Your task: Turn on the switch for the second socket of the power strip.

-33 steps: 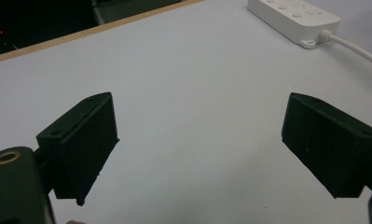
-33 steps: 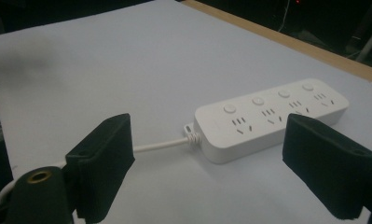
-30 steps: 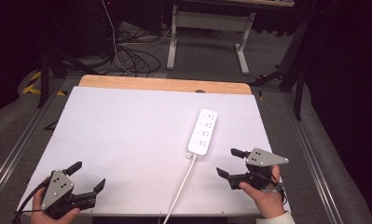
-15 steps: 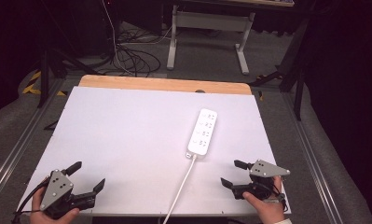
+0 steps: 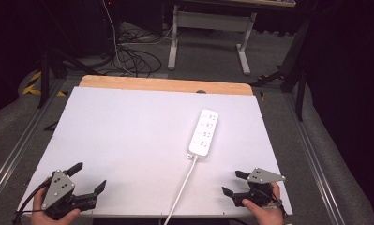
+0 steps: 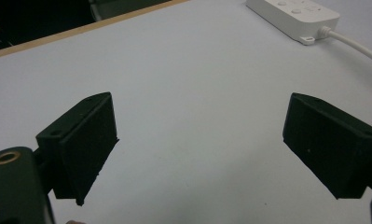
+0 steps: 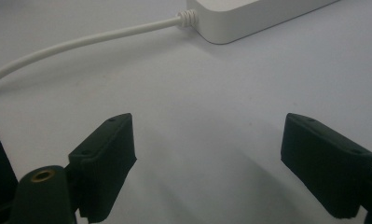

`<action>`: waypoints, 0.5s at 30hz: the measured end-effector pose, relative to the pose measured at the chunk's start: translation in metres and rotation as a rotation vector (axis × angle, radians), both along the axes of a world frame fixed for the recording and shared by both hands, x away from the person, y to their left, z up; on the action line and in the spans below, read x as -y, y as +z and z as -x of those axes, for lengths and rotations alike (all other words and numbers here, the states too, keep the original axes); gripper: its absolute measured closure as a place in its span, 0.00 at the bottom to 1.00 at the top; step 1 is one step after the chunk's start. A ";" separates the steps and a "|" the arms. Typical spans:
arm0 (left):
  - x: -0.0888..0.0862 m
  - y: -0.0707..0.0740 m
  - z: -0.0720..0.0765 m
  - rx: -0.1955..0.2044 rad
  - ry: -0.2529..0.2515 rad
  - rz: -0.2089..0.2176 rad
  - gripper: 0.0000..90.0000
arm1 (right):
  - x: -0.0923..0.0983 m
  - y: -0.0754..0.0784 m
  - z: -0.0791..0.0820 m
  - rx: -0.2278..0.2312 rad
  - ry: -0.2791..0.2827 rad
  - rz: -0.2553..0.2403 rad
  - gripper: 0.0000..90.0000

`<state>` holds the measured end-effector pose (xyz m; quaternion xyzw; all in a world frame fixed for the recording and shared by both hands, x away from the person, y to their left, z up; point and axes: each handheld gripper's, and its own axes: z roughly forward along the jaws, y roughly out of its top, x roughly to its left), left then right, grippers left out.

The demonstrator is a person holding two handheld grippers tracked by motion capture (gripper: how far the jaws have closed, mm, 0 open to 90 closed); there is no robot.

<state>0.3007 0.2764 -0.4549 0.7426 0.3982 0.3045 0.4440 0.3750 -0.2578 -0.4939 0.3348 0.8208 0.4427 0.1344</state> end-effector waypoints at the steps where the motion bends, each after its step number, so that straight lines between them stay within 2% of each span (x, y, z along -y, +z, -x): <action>1: 0.000 0.000 0.000 0.000 0.000 0.000 0.12 | 0.000 0.000 -0.001 0.001 0.001 0.003 0.21; 3: 0.000 0.000 -0.001 -0.001 -0.001 -0.007 0.12 | 0.001 0.002 -0.002 0.025 -0.008 0.021 0.29; 5: -0.001 -0.001 -0.001 -0.005 -0.001 -0.006 0.11 | 0.003 0.005 -0.003 0.048 -0.026 0.025 0.29; 7: -0.001 -0.001 -0.002 0.000 0.003 -0.012 0.12 | 0.005 0.006 -0.004 0.055 -0.033 -0.005 0.29; 9: -0.001 -0.001 -0.002 -0.001 0.001 -0.008 0.12 | 0.007 0.006 -0.003 0.057 -0.033 -0.014 0.29; 15: -0.004 0.001 -0.002 0.003 0.012 -0.004 0.11 | 0.007 0.008 -0.002 0.088 -0.040 -0.001 0.28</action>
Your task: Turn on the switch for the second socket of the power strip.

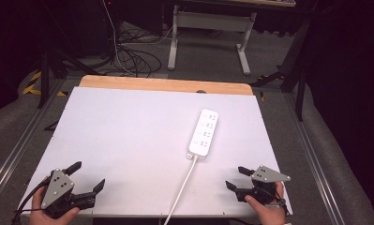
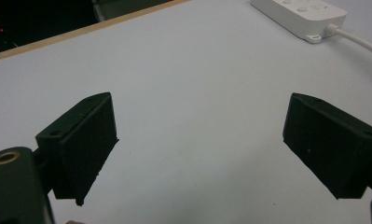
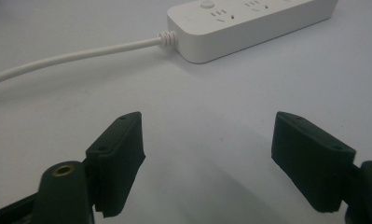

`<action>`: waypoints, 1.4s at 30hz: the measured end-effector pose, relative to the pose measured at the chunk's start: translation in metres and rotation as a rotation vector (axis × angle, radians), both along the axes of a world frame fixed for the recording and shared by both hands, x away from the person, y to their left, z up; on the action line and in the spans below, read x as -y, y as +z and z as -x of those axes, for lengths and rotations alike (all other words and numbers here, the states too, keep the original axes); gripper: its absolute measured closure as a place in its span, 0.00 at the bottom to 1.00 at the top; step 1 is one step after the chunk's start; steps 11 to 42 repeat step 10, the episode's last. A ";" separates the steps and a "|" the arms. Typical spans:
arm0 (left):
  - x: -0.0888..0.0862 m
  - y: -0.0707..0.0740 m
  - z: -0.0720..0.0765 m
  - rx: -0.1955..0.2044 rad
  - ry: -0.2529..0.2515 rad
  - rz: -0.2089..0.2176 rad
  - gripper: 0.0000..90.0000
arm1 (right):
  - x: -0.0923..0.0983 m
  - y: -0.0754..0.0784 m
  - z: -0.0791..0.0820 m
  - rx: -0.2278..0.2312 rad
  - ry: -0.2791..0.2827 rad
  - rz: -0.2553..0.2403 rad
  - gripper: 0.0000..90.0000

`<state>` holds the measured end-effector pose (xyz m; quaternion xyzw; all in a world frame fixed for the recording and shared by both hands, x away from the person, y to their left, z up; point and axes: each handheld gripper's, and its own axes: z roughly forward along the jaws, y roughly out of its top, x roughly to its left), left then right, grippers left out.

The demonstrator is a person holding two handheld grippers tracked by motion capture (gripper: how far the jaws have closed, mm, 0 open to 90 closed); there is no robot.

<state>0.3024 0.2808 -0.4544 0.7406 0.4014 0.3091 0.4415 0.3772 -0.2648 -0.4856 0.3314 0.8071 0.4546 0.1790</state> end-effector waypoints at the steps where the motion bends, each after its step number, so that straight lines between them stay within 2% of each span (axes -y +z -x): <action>1: -0.001 0.000 0.000 0.003 0.003 -0.005 0.11 | 0.000 0.000 0.000 0.003 -0.002 -0.001 0.28; 6: 0.000 0.000 -0.001 -0.007 -0.003 -0.004 0.11 | 0.000 0.000 0.001 0.004 -0.002 0.001 0.28; 9: -0.001 0.000 -0.001 0.001 0.003 -0.025 0.11 | 0.000 0.001 0.001 0.013 -0.004 0.005 0.28; 42: -0.001 0.000 -0.002 -0.001 0.005 -0.024 0.11 | 0.000 0.001 0.001 0.018 -0.008 0.006 0.28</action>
